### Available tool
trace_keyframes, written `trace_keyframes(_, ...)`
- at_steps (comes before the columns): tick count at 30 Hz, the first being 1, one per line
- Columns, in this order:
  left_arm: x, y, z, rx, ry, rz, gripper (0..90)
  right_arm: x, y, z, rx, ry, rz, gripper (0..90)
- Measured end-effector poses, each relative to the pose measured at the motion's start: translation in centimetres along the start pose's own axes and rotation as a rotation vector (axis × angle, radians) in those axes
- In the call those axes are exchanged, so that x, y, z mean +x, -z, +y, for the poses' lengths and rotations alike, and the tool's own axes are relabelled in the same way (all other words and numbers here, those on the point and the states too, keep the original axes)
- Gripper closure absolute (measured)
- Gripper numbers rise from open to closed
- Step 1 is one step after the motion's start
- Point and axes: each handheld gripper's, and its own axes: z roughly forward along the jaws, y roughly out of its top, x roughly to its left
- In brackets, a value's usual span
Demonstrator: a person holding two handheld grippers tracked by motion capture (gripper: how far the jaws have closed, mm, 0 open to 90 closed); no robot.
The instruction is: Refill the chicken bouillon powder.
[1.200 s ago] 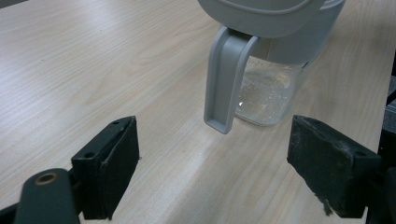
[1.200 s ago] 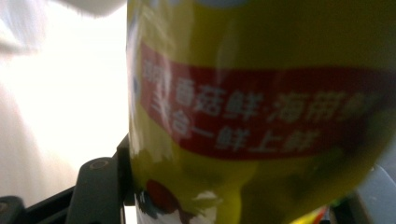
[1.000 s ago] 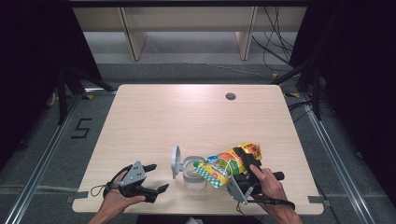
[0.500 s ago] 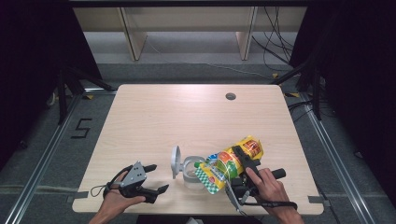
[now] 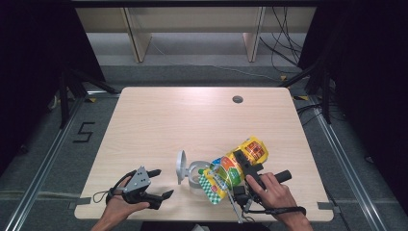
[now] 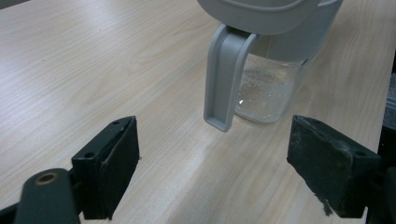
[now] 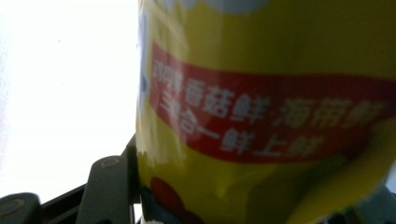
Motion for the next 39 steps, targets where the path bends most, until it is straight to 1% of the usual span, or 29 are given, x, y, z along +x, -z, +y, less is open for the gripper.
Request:
trace_keyframes(1,0.1,0.0,0.0,0.001,-0.016,-0.004,16.4,0.2,0.3,0.1,0.033,-0.015,0.013,42.4)
trace_keyframes(2,0.1,0.0,0.1,0.002,-0.03,-0.004,16.4,0.0,0.1,0.1,0.007,0.016,-0.006,42.5)
trace_keyframes(3,0.1,0.0,0.0,0.002,-0.028,-0.003,16.5,0.0,0.2,0.2,0.02,0.028,-0.008,42.6)
trace_keyframes(4,0.0,0.0,0.0,-0.001,-0.009,-0.001,16.4,0.1,0.1,0.3,0.02,0.024,-0.014,42.7)
trace_keyframes(5,0.1,-0.1,0.0,-0.005,-0.018,-0.006,16.4,-0.2,0.1,0.3,0.009,0.056,-0.019,42.7)
trace_keyframes(6,0.1,-0.1,0.0,-0.005,-0.02,-0.006,16.5,-0.2,0.1,0.4,0.009,0.06,-0.022,42.8)
trace_keyframes(7,0.1,0.0,0.0,0.004,-0.033,-0.003,16.5,-0.4,0.0,0.4,-0.003,0.082,-0.029,42.8)
trace_keyframes(8,0.1,0.0,0.0,0.003,-0.03,-0.002,16.5,-0.2,0.0,0.3,0.002,0.055,-0.027,43.1)
trace_keyframes(9,0.0,0.0,0.0,0.002,-0.012,0.003,16.4,0.1,0.1,0.2,0.022,0.026,-0.016,43.1)
trace_keyframes(10,0.0,0.0,0.0,0.001,-0.001,0.004,16.4,0.0,0.1,0.2,0.022,0.033,-0.014,43.1)
trace_keyframes(12,0.0,0.0,0.0,0.001,-0.004,0.003,16.5,-0.1,0.1,0.1,0.024,0.04,-0.02,43.2)
trace_keyframes(13,0.0,0.0,0.0,0.002,-0.006,0.004,16.4,-0.2,0.0,0.1,0.021,0.055,-0.02,43.2)
trace_keyframes(14,0.0,0.0,0.0,0.003,-0.003,0.003,16.5,-0.5,-0.1,0.1,0.007,0.1,-0.027,43.2)
trace_keyframes(15,0.1,0.0,0.0,0.001,-0.014,0.001,16.4,-0.2,0.0,0.0,0.016,0.057,-0.025,43.2)
trace_keyframes(16,0.1,0.0,0.0,0.002,-0.014,0.001,16.5,-0.3,0.0,0.1,0.015,0.075,-0.026,43.2)
trace_keyframes(17,0.1,0.0,0.0,0.002,-0.014,0.001,16.4,-0.3,0.0,0.1,0.015,0.075,-0.026,43.2)
trace_keyframes(18,0.0,-0.1,-0.1,0.0,0.008,-0.002,16.4,-0.4,-0.1,0.1,0.016,0.093,-0.03,43.2)
trace_keyframes(20,-0.1,-0.1,-0.1,0.003,0.009,0.004,16.5,-0.4,0.0,0.2,0.023,0.093,-0.032,43.2)
trace_keyframes(21,0.0,-0.1,-0.1,0.0,0.009,-0.004,16.5,-0.4,0.0,0.2,0.02,0.109,-0.033,43.3)
trace_keyframes(23,0.0,-0.1,-0.1,-0.001,0.009,-0.003,16.4,-0.5,0.0,0.3,0.014,0.13,-0.04,43.3)
trace_keyframes(24,0.0,-0.1,-0.1,0.005,0.003,0.001,16.5,-0.5,0.0,0.4,0.017,0.119,-0.041,43.3)
trace_keyframes(25,0.0,-0.1,-0.1,-0.001,0.009,-0.003,16.4,-0.4,-0.1,0.3,0.017,0.11,-0.036,43.3)
trace_keyframes(30,0.0,-0.1,-0.1,-0.001,0.009,-0.003,16.4,-0.3,-0.1,0.3,0.017,0.108,-0.043,43.3)
trace_keyframes(31,0.0,-0.1,-0.1,-0.001,0.01,-0.002,16.4,-0.4,-0.2,0.3,0.011,0.126,-0.047,43.3)
trace_keyframes(33,0.1,-0.1,-0.1,-0.002,0.003,0.0,16.4,-0.5,-0.2,0.4,0.011,0.142,-0.047,43.3)
trace_keyframes(34,0.2,0.0,0.0,-0.001,-0.024,0.0,16.4,-0.7,-0.3,0.5,-0.008,0.179,-0.065,43.3)
trace_keyframes(35,0.2,0.0,0.0,-0.001,-0.022,0.0,16.4,-1.1,-0.1,0.5,0.017,0.229,-0.068,43.3)
trace_keyframes(36,0.2,0.0,0.0,-0.001,-0.018,0.001,16.4,-1.0,-0.1,0.4,0.017,0.225,-0.055,43.3)
trace_keyframes(39,0.1,0.0,0.0,-0.002,-0.011,0.003,16.4,-1.1,-0.1,0.4,0.014,0.243,-0.064,43.4)
